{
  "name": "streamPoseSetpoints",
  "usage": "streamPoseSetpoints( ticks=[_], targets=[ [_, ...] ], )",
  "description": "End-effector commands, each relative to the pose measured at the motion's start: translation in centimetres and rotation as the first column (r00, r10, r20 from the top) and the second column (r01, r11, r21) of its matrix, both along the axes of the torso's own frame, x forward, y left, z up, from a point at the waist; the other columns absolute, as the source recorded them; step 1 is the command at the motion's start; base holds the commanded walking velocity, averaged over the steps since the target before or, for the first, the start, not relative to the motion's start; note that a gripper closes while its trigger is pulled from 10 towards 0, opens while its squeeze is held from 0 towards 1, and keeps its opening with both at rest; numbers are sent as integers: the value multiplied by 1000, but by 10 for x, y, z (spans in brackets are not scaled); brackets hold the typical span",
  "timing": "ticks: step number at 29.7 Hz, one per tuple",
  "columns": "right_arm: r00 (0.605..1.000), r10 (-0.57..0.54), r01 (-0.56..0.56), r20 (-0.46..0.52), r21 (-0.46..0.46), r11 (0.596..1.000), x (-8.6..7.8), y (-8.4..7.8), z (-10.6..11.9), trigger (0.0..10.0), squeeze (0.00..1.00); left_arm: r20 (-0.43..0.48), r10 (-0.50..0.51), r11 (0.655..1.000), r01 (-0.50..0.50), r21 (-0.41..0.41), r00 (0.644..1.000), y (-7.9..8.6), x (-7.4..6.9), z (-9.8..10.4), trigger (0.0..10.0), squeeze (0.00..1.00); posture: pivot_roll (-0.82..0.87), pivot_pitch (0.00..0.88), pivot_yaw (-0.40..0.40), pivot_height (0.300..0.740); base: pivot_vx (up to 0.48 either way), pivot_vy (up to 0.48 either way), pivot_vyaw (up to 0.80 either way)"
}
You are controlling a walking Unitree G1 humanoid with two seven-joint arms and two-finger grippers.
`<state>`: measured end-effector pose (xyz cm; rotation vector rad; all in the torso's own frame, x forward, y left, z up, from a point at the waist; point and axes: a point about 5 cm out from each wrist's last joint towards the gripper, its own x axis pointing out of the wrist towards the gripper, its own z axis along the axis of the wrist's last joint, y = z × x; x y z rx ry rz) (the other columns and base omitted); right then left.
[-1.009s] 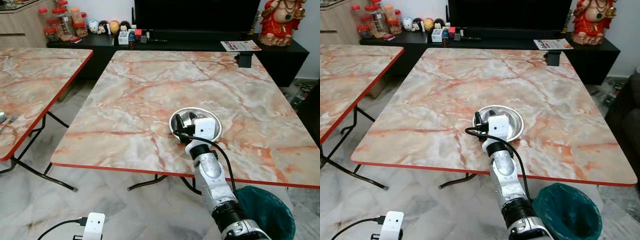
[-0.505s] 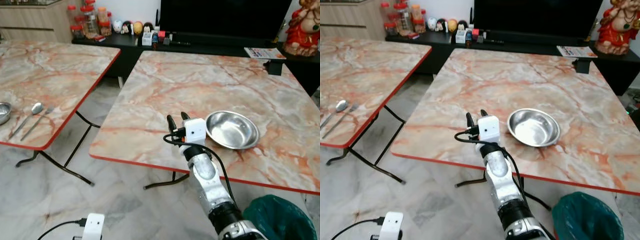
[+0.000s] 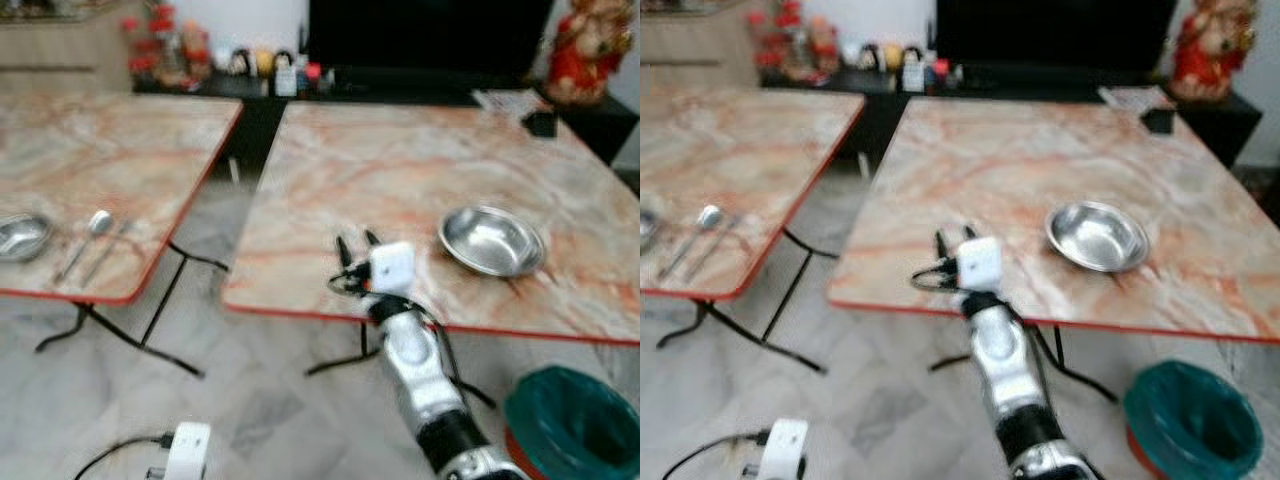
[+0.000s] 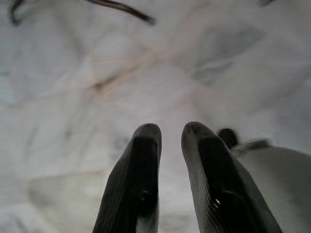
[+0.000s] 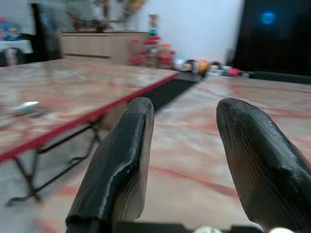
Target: Setting the table
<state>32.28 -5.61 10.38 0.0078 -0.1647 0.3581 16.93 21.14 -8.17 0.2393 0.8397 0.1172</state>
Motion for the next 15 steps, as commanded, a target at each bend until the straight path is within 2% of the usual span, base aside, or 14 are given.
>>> streamPoseSetpoints(
  ticks=[1,5,11,12,15],
  targets=[
    [996,-52,51,-66,-24,998,-2,-20,-18,10000,0,5,-16,1000,16,-14,1000,-7,3,0,10000,0,53,24,21,740,0,446,0],
    [986,-68,57,-151,-79,995,-11,-31,-42,10000,0,6,-13,1000,13,-14,1000,-7,3,0,10000,0,57,25,18,740,0,447,0],
    [971,-120,94,-207,-129,987,-20,-47,-61,10000,0,4,-12,1000,12,-13,1000,-7,2,0,10000,0,56,19,17,740,0,446,0],
    [963,-132,98,-235,-150,984,-25,-54,-70,10000,0,3,-13,1000,13,-13,1000,-6,2,0,10000,0,55,16,19,740,0,442,0],
    [961,-135,99,-243,-156,983,-26,-56,-73,10000,0,3,-14,1000,14,-13,1000,-6,2,0,10000,0,55,16,19,740,0,442,0]
  ],
)
